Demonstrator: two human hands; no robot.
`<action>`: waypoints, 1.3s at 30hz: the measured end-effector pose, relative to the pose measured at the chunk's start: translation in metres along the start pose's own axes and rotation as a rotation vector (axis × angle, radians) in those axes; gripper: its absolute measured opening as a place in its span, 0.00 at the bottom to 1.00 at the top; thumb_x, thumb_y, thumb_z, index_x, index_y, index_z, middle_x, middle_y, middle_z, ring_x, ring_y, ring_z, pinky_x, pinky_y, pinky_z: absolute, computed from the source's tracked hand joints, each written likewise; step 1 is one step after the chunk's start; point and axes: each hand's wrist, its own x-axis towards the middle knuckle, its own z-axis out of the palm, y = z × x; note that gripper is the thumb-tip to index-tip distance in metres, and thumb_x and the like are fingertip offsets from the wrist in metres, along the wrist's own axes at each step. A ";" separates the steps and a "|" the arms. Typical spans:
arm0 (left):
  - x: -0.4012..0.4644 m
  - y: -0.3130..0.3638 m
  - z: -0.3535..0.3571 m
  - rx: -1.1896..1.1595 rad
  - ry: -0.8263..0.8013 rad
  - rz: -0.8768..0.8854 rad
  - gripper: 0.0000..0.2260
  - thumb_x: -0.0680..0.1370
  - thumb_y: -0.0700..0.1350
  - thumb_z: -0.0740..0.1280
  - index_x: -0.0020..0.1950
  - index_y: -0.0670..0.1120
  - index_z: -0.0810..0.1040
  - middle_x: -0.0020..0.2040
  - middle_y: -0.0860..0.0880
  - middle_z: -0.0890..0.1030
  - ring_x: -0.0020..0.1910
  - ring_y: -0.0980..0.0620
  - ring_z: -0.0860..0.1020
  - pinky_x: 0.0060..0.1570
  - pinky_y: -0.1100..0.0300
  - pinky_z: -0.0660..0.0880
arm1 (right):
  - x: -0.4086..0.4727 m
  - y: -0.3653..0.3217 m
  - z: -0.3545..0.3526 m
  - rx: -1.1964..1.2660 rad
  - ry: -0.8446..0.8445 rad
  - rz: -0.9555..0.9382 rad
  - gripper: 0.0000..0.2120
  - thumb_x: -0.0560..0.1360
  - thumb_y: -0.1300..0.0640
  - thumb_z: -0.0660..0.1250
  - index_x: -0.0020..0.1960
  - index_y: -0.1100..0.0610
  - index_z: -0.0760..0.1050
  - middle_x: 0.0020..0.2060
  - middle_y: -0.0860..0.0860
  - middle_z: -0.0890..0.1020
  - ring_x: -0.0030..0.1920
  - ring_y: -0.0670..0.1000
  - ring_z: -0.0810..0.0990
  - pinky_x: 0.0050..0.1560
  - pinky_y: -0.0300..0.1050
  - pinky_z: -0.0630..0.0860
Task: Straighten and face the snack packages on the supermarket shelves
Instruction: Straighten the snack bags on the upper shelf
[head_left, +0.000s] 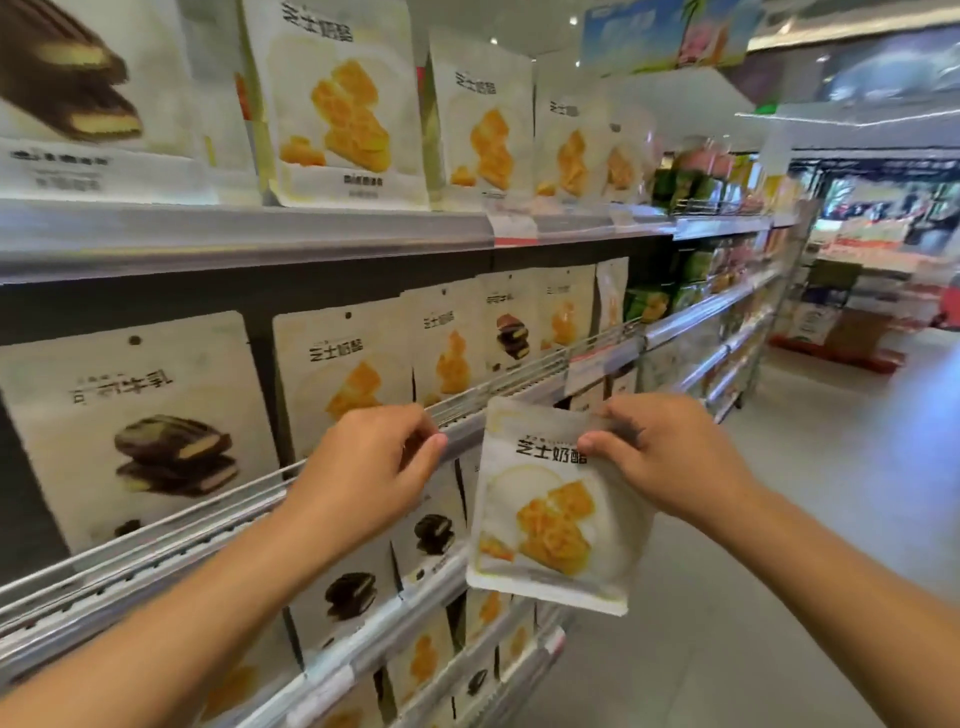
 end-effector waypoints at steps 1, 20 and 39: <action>0.011 0.009 0.012 -0.003 -0.023 0.019 0.05 0.78 0.56 0.62 0.42 0.59 0.75 0.35 0.63 0.75 0.36 0.65 0.74 0.34 0.68 0.70 | -0.004 0.019 -0.004 -0.003 -0.002 0.025 0.13 0.73 0.46 0.70 0.34 0.49 0.72 0.30 0.43 0.76 0.32 0.44 0.72 0.31 0.39 0.65; 0.231 0.158 0.241 -0.069 -0.159 0.036 0.07 0.79 0.52 0.63 0.41 0.57 0.76 0.34 0.61 0.75 0.35 0.64 0.73 0.32 0.63 0.69 | 0.029 0.338 -0.029 0.004 -0.053 0.098 0.17 0.72 0.44 0.69 0.30 0.37 0.65 0.25 0.37 0.72 0.30 0.38 0.72 0.30 0.38 0.64; 0.334 0.058 0.314 0.036 -0.012 -0.267 0.09 0.78 0.55 0.63 0.44 0.54 0.79 0.34 0.59 0.78 0.35 0.63 0.75 0.33 0.63 0.72 | 0.225 0.405 0.068 0.185 -0.181 -0.325 0.16 0.69 0.32 0.55 0.37 0.41 0.73 0.28 0.39 0.77 0.34 0.39 0.76 0.30 0.32 0.70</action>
